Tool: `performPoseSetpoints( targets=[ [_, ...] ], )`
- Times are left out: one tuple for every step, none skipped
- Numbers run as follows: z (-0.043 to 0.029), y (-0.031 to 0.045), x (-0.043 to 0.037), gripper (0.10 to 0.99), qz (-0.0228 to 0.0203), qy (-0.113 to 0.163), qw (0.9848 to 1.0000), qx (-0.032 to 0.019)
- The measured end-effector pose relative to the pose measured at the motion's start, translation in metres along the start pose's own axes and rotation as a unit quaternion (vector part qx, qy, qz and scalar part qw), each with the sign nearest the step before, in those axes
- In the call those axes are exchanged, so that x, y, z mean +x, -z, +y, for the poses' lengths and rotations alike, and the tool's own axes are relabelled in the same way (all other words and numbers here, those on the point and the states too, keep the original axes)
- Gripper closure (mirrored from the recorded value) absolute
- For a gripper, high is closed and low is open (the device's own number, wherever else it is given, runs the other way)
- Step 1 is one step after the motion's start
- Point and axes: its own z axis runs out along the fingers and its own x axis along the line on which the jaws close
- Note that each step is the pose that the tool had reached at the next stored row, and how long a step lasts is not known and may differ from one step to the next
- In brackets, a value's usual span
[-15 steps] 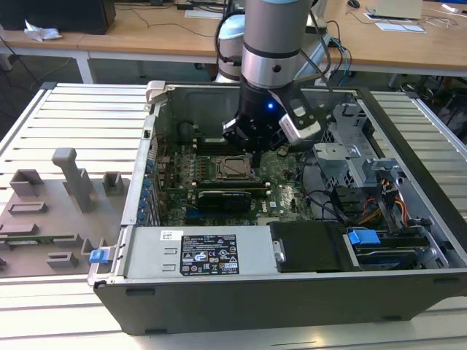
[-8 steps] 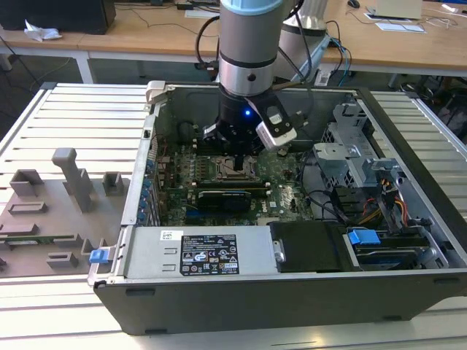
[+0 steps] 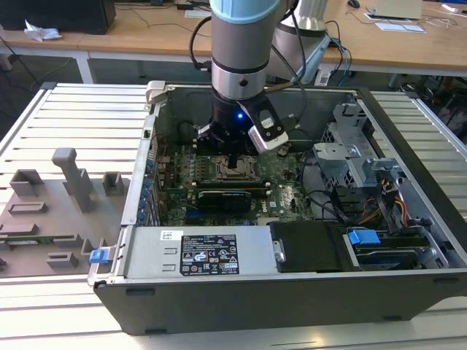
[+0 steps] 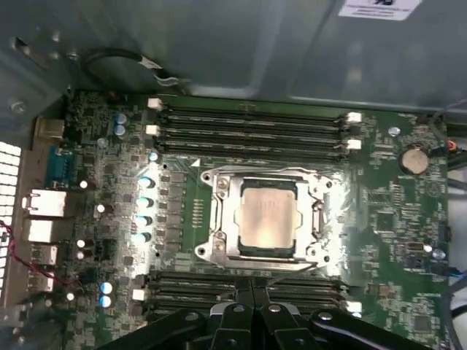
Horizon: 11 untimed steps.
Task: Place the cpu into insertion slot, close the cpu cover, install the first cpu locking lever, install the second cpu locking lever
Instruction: 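Install the second cpu locking lever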
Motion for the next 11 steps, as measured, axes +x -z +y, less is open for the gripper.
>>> performPoseSetpoints(
  targets=[
    [-0.0001,-0.0021,0.0052,0.98,0.0,0.0,1.0,-0.0006],
    [-0.0001,-0.0031,0.0081,0.98,0.0,0.0,1.0,-0.0012],
    [-0.0002,-0.0053,0.0116,0.98,-0.0001,0.0,1.0,-0.0017],
    [-0.0004,-0.0077,0.0141,0.98,-0.0001,0.0,1.0,-0.0017],
    [-0.0006,-0.0098,0.016,0.98,-0.0001,0.0,1.0,-0.0016],
    [-0.0007,-0.0116,0.0171,0.98,0.0,0.0,1.0,-0.0016],
    [-0.001,-0.0134,0.0179,0.98,-0.0001,0.0,1.0,-0.0016],
    [-0.0015,-0.0162,0.0188,0.98,-0.0001,0.0,1.0,-0.0017],
    [-0.0019,-0.0179,0.0193,0.98,0.0,0.0,1.0,-0.0017],
    [-0.0022,-0.0198,0.0198,0.98,0.0,0.001,1.0,-0.0017],
    [-0.003,-0.0237,0.021,0.98,0.0001,0.001,1.0,-0.0017]
  ],
)
